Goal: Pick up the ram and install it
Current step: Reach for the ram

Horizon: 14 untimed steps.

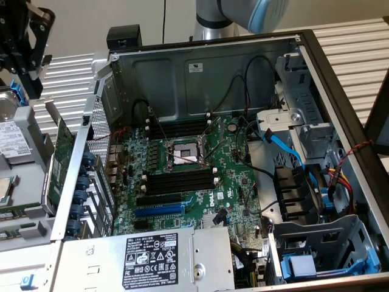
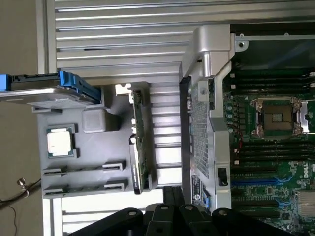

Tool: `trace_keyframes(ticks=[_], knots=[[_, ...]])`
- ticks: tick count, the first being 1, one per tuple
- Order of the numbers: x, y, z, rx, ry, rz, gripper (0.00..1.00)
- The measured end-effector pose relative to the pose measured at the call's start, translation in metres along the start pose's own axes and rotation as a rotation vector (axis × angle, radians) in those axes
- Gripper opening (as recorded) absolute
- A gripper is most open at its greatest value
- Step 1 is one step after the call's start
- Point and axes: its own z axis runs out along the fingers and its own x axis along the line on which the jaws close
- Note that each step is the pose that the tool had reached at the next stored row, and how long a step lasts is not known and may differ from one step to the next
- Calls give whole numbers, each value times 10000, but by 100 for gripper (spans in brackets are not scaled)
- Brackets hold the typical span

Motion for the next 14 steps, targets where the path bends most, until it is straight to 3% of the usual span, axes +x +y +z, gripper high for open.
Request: trace_keyframes(ticks=[9, 14], knots=[[387, -73, -13, -15, 0, 0, 11], [541, -128, -19, -17, 1, 0, 11]])
